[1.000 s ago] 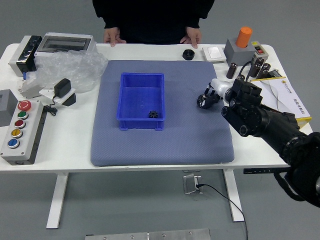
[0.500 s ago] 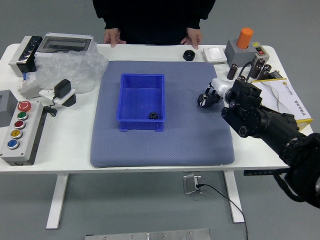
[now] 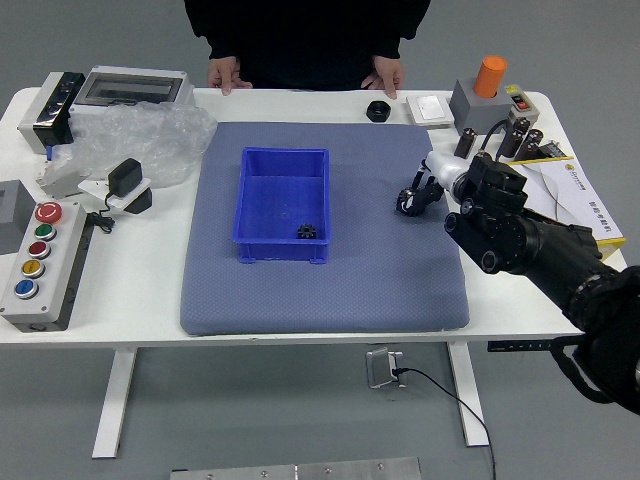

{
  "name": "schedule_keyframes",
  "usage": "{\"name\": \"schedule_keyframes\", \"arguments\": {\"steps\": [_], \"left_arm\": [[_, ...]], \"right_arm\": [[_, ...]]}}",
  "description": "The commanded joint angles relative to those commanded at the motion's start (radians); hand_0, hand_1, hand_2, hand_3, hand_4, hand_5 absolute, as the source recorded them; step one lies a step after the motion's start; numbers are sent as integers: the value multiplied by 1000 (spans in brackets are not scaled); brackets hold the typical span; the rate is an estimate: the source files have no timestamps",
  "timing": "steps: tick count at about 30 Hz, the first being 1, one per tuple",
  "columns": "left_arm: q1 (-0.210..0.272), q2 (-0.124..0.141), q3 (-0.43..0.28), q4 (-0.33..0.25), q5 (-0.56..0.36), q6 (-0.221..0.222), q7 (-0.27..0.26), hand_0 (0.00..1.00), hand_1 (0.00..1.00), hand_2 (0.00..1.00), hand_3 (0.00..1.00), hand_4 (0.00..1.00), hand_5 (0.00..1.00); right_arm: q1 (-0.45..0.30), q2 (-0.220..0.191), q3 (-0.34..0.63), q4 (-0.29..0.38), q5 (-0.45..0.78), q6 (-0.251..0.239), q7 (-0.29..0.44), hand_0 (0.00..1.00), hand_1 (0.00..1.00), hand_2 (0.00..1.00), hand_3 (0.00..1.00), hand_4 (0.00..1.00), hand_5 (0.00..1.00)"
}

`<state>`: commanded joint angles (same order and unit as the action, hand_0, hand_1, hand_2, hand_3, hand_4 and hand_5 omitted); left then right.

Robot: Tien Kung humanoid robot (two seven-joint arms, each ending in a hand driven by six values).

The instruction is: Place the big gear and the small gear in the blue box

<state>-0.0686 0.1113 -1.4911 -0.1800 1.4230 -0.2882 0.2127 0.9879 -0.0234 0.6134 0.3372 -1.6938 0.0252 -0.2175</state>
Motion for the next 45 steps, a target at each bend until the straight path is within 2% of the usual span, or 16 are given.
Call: {"name": "schedule_keyframes", "arguments": {"steps": [12,17,18,23,24,29,30,35,36,37,41,42,45], "left_arm": [[2,2,1,0,-3,1,0,876,830,832,875,803,329],[3,2,0,0,-3,1,0,876,830,832,875,803,329],[3,2,0,0,-3,1,0,875,830,832,876,803,329],[3,2,-1,0,-2,1,-1,875,830,832,876,803,329],[3,2,-1,0,-2,1,-1,876,830,832,876,803,329],[5,3,-3,0,-1,2,-1,876,830,832,876,803,329],[5,4,-3,0,-1,2,-1,876,830,832,875,803,330],[5,4,-5,0,0,2,-2,876,830,832,875,803,330],[5,4,-6,0,1,2,-3,876,830,832,876,803,329],[5,4,-6,0,1,2,-3,876,830,832,876,803,329],[5,3,-7,0,2,2,-3,876,830,832,876,803,329],[6,3,-7,0,2,2,-3,876,830,832,875,803,329],[6,3,-7,0,2,2,-2,876,830,832,875,803,329]], "right_arm": [[4,-20,13,50,-9,5,-14,605,429,438,564,874,59],[4,-25,12,56,-6,30,-25,605,429,438,564,874,59],[4,-27,12,58,-2,41,-29,616,464,507,612,825,150],[10,-38,18,85,12,101,-62,616,464,507,612,825,150],[12,-41,21,92,13,112,-69,579,474,548,644,880,403],[22,-57,39,138,9,177,-113,579,474,548,644,880,403],[24,-59,43,144,8,185,-118,611,526,620,698,923,459],[34,-71,64,179,-2,232,-154,611,526,620,698,923,459],[35,-72,66,184,-3,240,-160,653,583,673,764,940,485],[36,-73,68,187,-4,249,-165,653,583,673,764,940,485],[35,-75,69,190,-5,269,-176,653,583,673,764,940,485],[34,-74,68,189,-5,270,-176,713,640,732,808,948,503],[30,-72,64,181,-5,266,-172,713,640,732,808,948,503]]}}
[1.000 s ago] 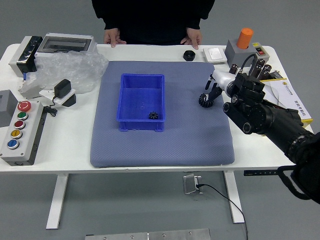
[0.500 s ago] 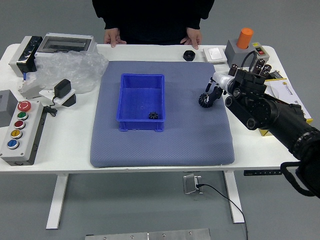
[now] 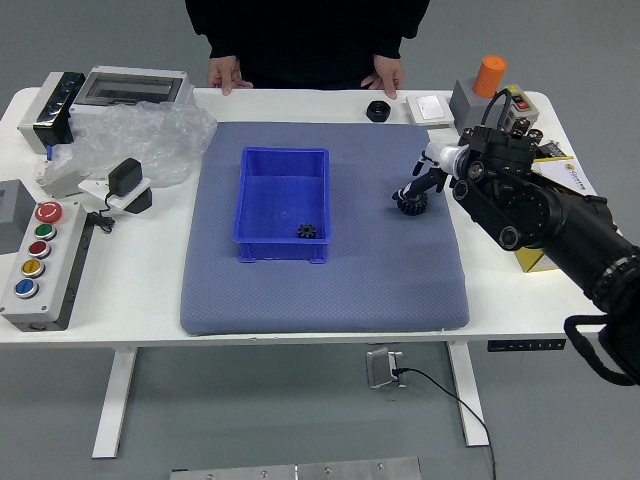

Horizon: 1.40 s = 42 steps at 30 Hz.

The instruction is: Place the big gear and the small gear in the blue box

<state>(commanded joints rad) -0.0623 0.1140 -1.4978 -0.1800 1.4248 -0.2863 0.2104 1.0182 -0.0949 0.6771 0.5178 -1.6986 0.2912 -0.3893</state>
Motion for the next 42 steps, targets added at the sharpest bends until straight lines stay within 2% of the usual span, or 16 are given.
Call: {"name": "schedule_keyframes", "arguments": {"steps": [2,3,8,9,20,21,26,27,32,33,38,39,42], "left_arm": [[1,-1,0,0,0,0,0,876,830,832,875,803,329],[1,-1,1,0,0,0,0,876,830,832,875,803,329],[0,-3,0,0,2,-1,1,876,830,832,875,803,329],[0,-3,0,0,2,-1,1,876,830,831,876,803,330],[1,-6,-2,0,6,-1,2,876,830,831,876,804,330],[2,-6,-2,0,6,-1,2,876,830,832,876,803,330],[2,-7,-3,0,9,-1,2,876,830,832,876,803,330],[2,-7,-3,0,9,-1,1,876,830,831,875,803,330],[3,-8,-3,0,10,-2,2,876,830,831,875,803,330],[3,-8,-3,0,9,-2,2,876,829,831,875,803,330],[3,-8,-2,0,9,-2,2,876,829,831,875,803,330],[3,-8,-2,0,8,-2,2,876,829,831,875,803,331],[3,-9,-1,0,7,-2,2,876,829,831,875,803,331]], "right_arm": [[-3,3,-3,-8,-3,-8,6,713,640,732,808,948,503],[-5,4,-4,-11,-6,-14,10,739,670,767,836,948,503],[-12,14,-5,-31,-31,-46,31,739,670,767,836,948,503],[-13,16,-4,-36,-36,-52,34,734,670,771,857,940,478],[-35,36,-6,-68,-88,-109,67,717,650,755,846,933,455],[-38,37,-6,-69,-91,-115,69,690,621,723,819,919,426],[-51,45,-8,-66,-103,-143,76,690,621,723,819,919,426],[-54,46,-9,-66,-104,-147,77,641,573,671,755,903,406],[-65,51,-11,-67,-111,-171,86,641,573,671,755,903,406],[-67,52,-11,-68,-111,-177,89,599,502,583,649,861,358],[-72,53,-14,-71,-116,-196,98,599,502,583,649,861,358],[-73,53,-14,-72,-117,-200,99,601,481,535,623,806,302],[-77,53,-14,-73,-119,-209,103,601,481,535,623,806,302]]}}
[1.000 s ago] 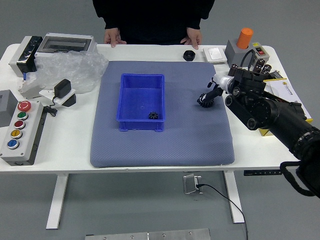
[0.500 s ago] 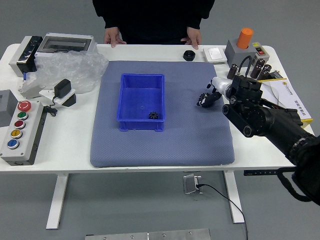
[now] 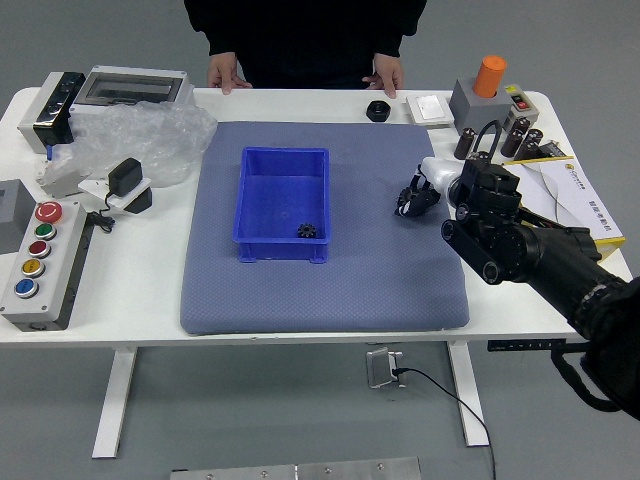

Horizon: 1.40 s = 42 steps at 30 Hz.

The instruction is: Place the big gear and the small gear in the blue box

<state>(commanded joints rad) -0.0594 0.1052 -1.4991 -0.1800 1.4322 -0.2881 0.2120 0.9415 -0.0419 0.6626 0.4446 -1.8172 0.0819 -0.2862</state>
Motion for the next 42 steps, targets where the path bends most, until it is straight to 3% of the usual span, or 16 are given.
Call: {"name": "schedule_keyframes", "arguments": {"steps": [2,3,14,15,20,21,22,34,42], "left_arm": [[0,-1,0,0,0,0,0,876,829,831,875,803,331],[0,-1,1,0,-1,0,0,875,829,831,875,802,330],[0,-5,3,0,-1,-1,0,875,829,831,876,802,330],[0,-5,3,0,-2,-1,0,876,830,831,876,802,329],[-1,-4,4,0,-3,-1,1,876,830,831,876,802,329],[-1,-4,4,0,-4,-1,0,874,829,831,875,802,328],[-1,-4,5,0,-4,-1,0,874,829,831,875,802,328],[0,-4,5,0,-4,-1,0,874,829,830,875,801,327],[3,-1,4,0,-3,-1,-1,874,829,830,875,801,328]], "right_arm": [[-4,0,1,-1,-3,-7,3,601,481,535,623,806,302],[-6,0,1,-2,-4,-10,4,623,468,514,611,779,248],[-22,8,4,-8,-26,-64,20,626,454,500,594,779,228],[-22,9,5,-8,-28,-69,21,615,402,447,537,827,138],[-25,9,10,-6,-35,-97,29,615,402,447,537,827,138],[-25,9,10,-6,-35,-101,31,548,373,411,471,827,97],[-26,9,10,-6,-34,-104,31,548,373,411,471,827,97],[-27,3,13,-1,-24,-109,29,521,366,394,453,806,84],[-22,-12,29,39,-29,-105,17,519,370,395,454,793,66]]}}
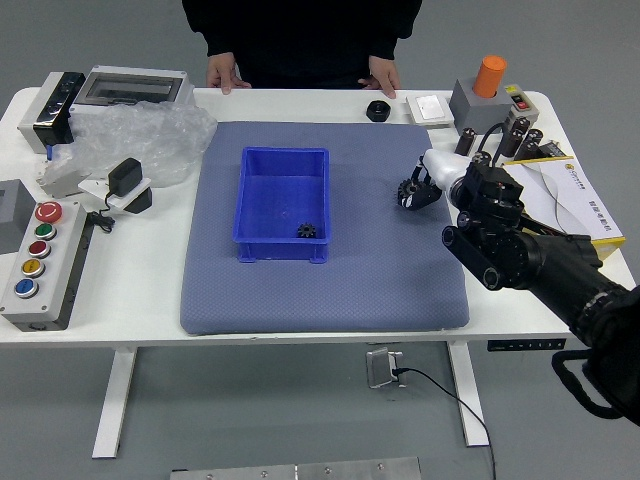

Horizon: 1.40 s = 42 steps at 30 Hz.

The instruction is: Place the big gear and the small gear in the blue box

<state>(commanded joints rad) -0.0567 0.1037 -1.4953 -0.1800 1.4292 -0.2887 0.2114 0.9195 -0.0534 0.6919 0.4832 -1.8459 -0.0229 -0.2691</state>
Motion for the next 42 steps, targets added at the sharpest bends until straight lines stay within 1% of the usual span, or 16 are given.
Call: {"name": "schedule_keyframes", "arguments": {"steps": [5,10,15,20,23,25,29,34,42], "left_arm": [[0,2,-1,0,0,1,-1,874,829,831,875,801,328],[2,6,-1,0,-1,1,-1,874,828,831,875,800,326],[4,8,-2,0,-2,1,-2,874,828,831,875,801,326],[4,9,-4,0,0,2,-2,874,828,831,875,801,326],[4,10,-5,0,3,2,-3,874,829,831,875,801,326],[4,11,-7,0,4,2,-2,874,829,831,875,801,326],[6,11,-9,0,9,2,-2,874,829,831,875,800,327],[6,8,-10,0,15,0,-2,874,828,831,875,800,327],[9,5,-6,0,14,-1,2,874,828,831,876,801,328]], "right_arm": [[6,-14,11,43,-13,3,-12,515,371,393,453,777,52],[15,-32,32,104,-38,8,-27,516,372,394,454,773,51],[19,-48,48,188,-62,10,-40,522,374,396,456,775,54],[26,-46,46,282,-72,6,-48,522,374,396,456,775,54],[31,-37,39,340,-74,7,-53,524,375,394,459,775,57],[36,-27,32,366,-73,8,-56,524,375,394,459,775,57],[48,7,21,396,-67,7,-57,526,376,395,460,773,60],[46,53,9,406,-56,0,-54,530,379,396,463,774,62],[11,53,-7,378,-30,-17,-40,534,386,399,466,778,60]]}}
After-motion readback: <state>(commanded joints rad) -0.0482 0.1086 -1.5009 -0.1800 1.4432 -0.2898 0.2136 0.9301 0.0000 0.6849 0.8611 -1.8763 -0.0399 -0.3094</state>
